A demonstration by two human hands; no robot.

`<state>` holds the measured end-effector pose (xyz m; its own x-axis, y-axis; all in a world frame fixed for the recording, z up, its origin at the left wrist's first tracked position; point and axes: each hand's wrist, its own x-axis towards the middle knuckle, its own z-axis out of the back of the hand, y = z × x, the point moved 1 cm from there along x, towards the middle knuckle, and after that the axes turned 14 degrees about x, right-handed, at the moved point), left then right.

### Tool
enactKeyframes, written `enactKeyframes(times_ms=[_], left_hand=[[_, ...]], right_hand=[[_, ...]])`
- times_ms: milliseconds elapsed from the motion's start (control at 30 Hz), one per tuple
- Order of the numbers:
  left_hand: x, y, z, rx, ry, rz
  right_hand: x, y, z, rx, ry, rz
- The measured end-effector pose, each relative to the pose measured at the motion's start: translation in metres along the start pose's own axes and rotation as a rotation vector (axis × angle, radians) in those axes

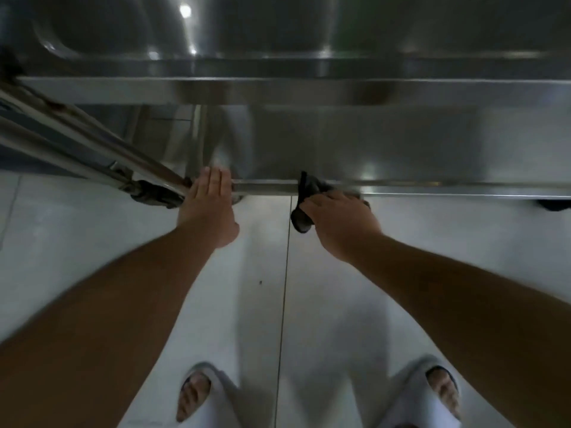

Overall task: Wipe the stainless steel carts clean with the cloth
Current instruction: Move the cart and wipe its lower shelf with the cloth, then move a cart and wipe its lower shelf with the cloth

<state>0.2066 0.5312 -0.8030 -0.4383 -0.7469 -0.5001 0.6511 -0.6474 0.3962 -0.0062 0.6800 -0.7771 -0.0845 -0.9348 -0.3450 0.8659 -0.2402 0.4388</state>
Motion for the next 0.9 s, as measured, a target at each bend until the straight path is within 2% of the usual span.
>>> enactKeyframes(times_ms=[133, 267, 367, 567, 733, 900], left_hand=[[-0.072, -0.027, 0.037, -0.018, 0.174, -0.113], [-0.166, -0.051, 0.078, -0.02, 0.322, -0.258], [-0.228, -0.055, 0.126, -0.071, 0.354, -0.294], [-0.319, -0.031, 0.25, -0.209, 0.391, -0.26], [-0.369, -0.001, 0.355, -0.309, 0.34, -0.212], [-0.401, 0.033, 0.445, -0.416, 0.273, -0.185]], right_hand=[[-0.08, 0.015, 0.021, 0.026, 0.358, -0.166], [-0.163, 0.023, 0.045, 0.059, 0.509, -0.322], [-0.213, 0.035, 0.082, 0.072, 0.539, -0.44], [-0.272, 0.078, 0.206, 0.069, 0.545, -0.521], [-0.306, 0.115, 0.331, 0.124, 0.549, -0.508], [-0.34, 0.159, 0.414, 0.079, 0.534, -0.454]])
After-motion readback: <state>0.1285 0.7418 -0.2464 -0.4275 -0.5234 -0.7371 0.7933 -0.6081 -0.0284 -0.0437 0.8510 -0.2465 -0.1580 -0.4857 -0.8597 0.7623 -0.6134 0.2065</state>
